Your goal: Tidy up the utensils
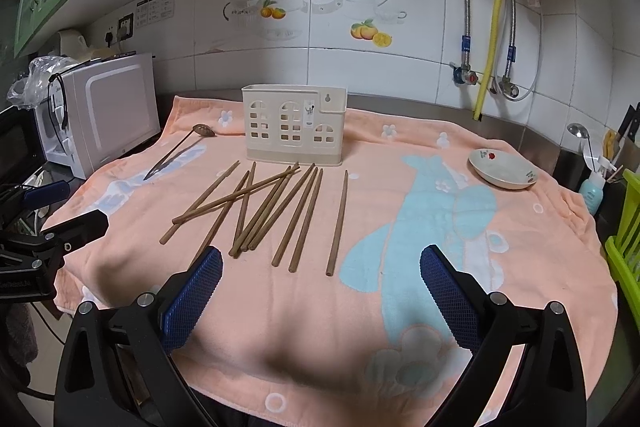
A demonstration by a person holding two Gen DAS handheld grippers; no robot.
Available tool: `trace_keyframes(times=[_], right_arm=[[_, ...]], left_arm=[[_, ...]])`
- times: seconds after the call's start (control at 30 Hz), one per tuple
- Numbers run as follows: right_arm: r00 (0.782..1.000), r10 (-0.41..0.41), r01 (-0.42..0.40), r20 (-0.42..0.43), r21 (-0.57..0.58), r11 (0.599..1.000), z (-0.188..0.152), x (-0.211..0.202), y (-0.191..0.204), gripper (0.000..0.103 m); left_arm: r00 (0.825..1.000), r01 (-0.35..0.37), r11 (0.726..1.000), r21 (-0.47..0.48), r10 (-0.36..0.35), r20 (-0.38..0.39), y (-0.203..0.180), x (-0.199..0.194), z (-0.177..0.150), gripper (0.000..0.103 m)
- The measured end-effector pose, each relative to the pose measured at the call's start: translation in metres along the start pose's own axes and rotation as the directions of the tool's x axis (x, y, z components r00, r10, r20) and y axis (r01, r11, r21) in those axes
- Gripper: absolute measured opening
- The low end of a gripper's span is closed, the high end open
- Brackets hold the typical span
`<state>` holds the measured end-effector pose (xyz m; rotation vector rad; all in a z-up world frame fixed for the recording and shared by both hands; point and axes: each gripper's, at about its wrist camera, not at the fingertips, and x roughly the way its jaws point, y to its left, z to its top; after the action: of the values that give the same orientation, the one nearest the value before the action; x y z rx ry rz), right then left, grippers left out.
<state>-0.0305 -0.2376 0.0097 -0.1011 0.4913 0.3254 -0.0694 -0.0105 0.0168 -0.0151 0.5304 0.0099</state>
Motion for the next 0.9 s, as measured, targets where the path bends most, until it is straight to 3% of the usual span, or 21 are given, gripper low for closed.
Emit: trace_keyframes(times=[0.9], right_arm=[[1.000,0.000,0.000,0.024,0.004,1.000,-0.001,-0.011,-0.001,0.096]], left_arm=[[1.000,-0.001,1.000,0.012,0.001,0.021,-0.006,-0.010,-0.001,0.097]])
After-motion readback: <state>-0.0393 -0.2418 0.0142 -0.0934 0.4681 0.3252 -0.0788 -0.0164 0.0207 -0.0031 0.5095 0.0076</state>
